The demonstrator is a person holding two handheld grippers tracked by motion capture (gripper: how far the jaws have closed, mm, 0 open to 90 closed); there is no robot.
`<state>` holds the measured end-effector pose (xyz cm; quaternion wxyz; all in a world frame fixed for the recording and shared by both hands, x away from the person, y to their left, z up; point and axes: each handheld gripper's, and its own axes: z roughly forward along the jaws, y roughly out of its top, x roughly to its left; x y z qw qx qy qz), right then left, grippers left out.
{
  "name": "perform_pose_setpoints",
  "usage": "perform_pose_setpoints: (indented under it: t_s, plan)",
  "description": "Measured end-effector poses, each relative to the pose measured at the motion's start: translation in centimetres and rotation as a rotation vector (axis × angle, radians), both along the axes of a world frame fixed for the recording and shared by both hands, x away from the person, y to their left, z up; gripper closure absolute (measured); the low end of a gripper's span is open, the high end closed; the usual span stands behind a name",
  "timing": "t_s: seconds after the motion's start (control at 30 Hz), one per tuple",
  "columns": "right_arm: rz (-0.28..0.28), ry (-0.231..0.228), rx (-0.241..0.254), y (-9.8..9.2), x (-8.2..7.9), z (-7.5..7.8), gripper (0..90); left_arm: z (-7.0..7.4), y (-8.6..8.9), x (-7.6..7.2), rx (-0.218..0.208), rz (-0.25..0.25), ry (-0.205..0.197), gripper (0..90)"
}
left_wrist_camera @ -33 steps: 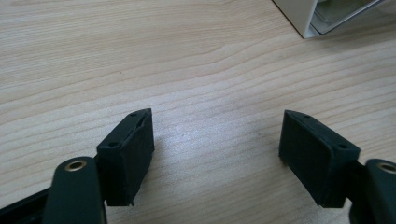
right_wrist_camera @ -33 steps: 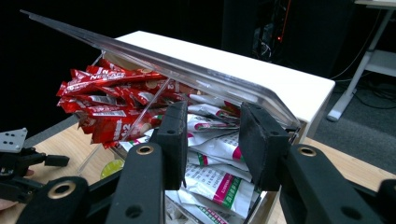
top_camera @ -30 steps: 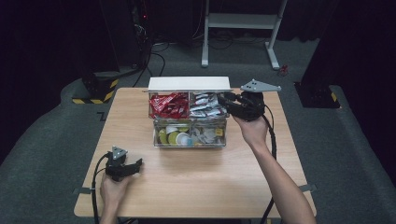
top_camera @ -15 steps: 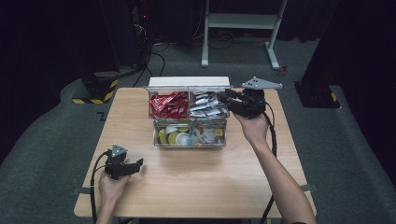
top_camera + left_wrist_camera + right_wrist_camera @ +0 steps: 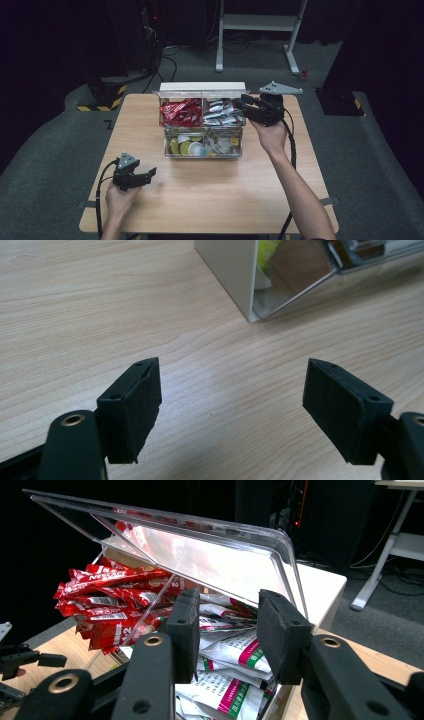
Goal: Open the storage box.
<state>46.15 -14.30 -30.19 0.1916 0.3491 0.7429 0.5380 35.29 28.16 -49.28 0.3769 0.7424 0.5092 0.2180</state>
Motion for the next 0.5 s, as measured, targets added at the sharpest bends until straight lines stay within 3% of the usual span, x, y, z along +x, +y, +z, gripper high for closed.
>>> perform_pose_setpoints:
  t_s: [0.27,0.4,0.43,0.5]
  plan:
    - [-0.002,-0.003,-0.001,0.0,0.0,0.0,61.1,0.5,-0.7,-0.1,0.016,-0.014,-0.024,25.4]
    - [-0.001,-0.003,0.0,0.0,0.0,0.0,61.1,0.9,-1.1,-0.3,0.015,-0.017,-0.056,25.6]
    - [-0.001,-0.003,-0.002,0.0,0.0,0.0,61.0,1.2,-1.2,-0.4,0.003,-0.017,-0.079,26.3]
    - [-0.001,-0.004,-0.002,0.0,0.0,0.0,61.0,1.3,-1.2,-0.4,-0.01,-0.02,-0.082,26.4]
